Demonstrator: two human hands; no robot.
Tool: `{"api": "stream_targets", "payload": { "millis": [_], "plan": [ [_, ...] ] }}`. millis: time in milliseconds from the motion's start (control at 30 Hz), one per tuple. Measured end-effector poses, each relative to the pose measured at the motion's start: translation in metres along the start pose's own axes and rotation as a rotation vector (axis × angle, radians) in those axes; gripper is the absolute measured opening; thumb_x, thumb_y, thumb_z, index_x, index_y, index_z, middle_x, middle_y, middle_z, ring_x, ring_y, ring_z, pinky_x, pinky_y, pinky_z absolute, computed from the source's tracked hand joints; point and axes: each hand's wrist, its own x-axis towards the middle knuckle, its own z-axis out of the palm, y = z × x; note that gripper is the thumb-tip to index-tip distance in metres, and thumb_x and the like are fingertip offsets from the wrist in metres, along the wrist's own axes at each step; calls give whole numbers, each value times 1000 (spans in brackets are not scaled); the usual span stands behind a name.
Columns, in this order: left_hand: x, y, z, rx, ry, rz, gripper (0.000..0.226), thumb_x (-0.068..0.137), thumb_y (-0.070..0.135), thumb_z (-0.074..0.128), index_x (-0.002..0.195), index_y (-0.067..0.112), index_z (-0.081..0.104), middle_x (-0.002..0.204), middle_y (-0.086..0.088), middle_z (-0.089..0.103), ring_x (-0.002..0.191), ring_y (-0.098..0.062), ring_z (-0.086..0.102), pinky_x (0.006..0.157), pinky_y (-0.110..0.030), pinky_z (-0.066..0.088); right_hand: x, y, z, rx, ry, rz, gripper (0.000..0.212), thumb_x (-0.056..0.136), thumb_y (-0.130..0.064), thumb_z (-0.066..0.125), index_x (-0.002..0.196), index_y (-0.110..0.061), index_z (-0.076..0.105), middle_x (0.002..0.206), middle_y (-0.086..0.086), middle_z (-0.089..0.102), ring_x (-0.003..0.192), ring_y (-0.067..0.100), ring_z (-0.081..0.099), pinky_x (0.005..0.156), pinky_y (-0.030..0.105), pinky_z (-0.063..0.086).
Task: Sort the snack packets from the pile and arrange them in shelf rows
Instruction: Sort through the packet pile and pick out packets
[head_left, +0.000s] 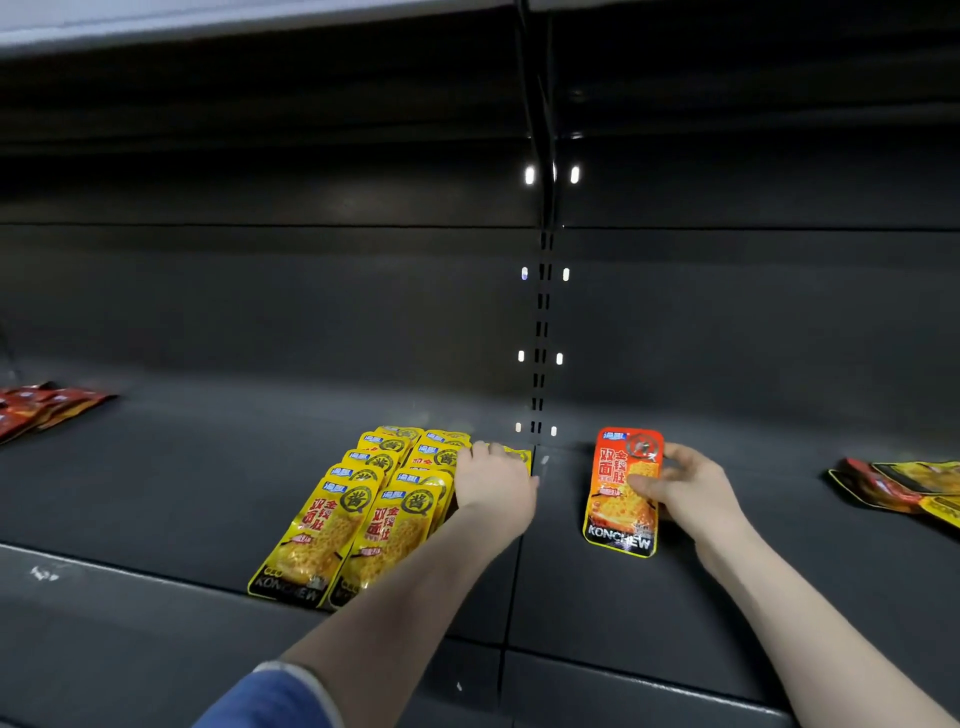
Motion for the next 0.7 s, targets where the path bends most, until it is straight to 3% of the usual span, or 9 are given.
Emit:
{"api": "stream_targets", "payload": {
  "millis": [300, 700],
  "plan": [
    [4, -6, 4, 29, -52, 40, 52, 103, 38, 24, 142, 3, 35, 144, -14, 39, 132, -29, 34, 109, -39, 24, 3, 3, -1, -21, 6, -10, 42, 80, 8, 66, 118, -6, 56, 79, 8, 67, 71, 20, 64, 63, 29, 48],
    [13, 1, 5, 44, -50, -32, 47, 104, 33, 23, 139, 5, 39, 141, -14, 42, 130, -30, 36, 110, -41, 21, 5, 4, 1, -124, 11, -59, 36, 81, 5, 66, 112, -11, 56, 80, 4, 65, 82, 25, 64, 76, 33, 48]
  ]
}}
